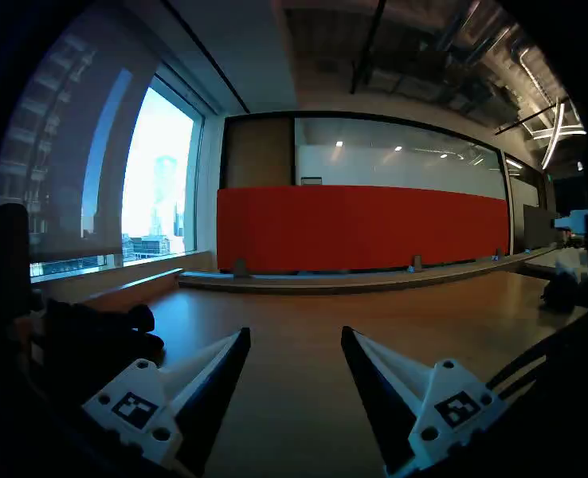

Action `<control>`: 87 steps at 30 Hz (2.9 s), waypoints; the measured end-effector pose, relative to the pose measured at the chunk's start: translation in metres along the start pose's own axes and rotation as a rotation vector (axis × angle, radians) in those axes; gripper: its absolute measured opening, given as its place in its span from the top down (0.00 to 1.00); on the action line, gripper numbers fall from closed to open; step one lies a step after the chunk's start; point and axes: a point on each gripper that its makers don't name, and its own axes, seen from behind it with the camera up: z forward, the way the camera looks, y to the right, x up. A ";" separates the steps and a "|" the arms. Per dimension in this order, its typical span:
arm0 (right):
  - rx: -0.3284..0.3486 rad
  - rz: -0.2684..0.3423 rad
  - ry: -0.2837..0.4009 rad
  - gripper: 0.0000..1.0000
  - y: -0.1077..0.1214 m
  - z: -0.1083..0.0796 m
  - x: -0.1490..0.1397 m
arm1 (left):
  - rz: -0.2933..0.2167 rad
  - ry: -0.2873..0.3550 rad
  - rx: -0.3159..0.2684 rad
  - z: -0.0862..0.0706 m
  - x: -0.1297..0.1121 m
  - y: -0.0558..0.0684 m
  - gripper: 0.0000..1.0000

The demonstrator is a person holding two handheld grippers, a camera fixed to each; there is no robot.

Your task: Fold towel

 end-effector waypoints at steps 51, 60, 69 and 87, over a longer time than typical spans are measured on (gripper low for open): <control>-0.023 -0.065 0.000 0.01 0.012 -0.010 -0.078 | 0.000 0.001 0.000 0.000 -0.002 0.000 0.16; -0.026 -0.067 0.000 0.01 0.011 -0.012 -0.079 | 0.000 0.001 0.000 0.000 -0.001 0.000 0.16; -0.025 -0.066 -0.003 0.01 0.012 -0.013 -0.079 | 0.000 0.001 0.000 0.001 -0.001 0.000 0.16; -0.025 -0.067 -0.003 0.01 0.011 -0.013 -0.080 | 0.000 -0.001 0.000 -0.001 0.001 -0.001 0.16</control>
